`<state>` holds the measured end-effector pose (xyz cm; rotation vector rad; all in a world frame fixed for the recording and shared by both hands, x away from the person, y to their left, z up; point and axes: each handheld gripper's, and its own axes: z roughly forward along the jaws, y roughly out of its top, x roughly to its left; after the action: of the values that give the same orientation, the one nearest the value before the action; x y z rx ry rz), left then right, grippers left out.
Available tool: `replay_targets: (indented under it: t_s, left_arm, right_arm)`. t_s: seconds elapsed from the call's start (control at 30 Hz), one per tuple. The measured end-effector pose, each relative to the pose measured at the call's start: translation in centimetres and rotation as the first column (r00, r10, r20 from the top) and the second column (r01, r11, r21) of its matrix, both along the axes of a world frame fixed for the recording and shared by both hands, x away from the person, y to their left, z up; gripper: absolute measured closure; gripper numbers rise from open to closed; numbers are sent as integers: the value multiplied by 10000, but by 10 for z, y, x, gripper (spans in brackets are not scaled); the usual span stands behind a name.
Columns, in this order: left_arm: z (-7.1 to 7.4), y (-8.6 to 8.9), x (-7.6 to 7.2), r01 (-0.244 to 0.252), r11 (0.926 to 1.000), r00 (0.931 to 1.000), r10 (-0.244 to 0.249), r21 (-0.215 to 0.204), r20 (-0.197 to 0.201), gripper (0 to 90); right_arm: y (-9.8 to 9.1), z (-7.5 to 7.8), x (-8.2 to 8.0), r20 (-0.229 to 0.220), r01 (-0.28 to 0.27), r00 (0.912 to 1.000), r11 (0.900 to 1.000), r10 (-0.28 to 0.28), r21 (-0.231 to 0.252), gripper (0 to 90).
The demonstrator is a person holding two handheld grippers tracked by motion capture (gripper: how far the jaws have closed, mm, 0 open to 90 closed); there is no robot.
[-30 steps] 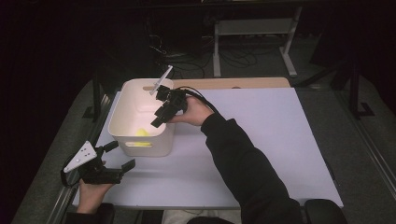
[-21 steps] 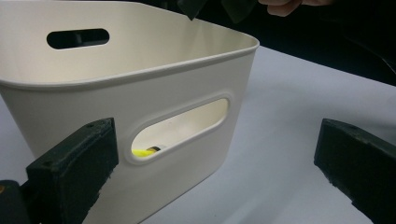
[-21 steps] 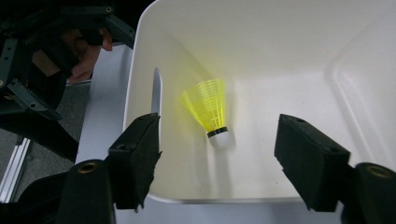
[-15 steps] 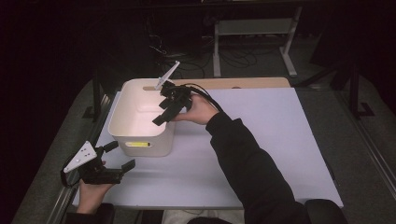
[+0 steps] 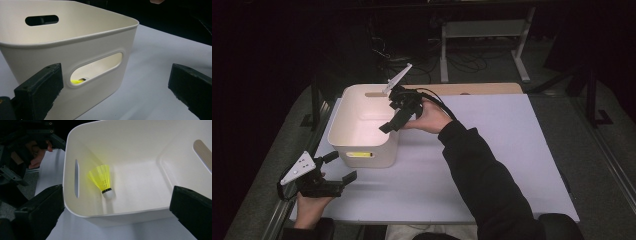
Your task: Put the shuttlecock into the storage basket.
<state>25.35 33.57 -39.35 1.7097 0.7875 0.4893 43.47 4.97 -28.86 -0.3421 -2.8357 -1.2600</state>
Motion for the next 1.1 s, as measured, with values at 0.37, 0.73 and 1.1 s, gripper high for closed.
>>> replay_targets:
  t_s: [0.37,0.73,1.1]
  left_arm:
    - [0,0,0,-2,10000,10000,2,-4,-5,0]
    - [0,0,0,-1,10000,10000,1,-4,-6,0]
    - [0,0,0,-12,10000,10000,12,-1,-7,0]
  right_arm:
    - [-17,4,-3,203,301,9993,9994,-304,145,0]
    - [-29,5,-5,264,469,9985,9986,-475,234,0]
    - [-46,2,-8,256,681,9973,9970,-691,365,0]
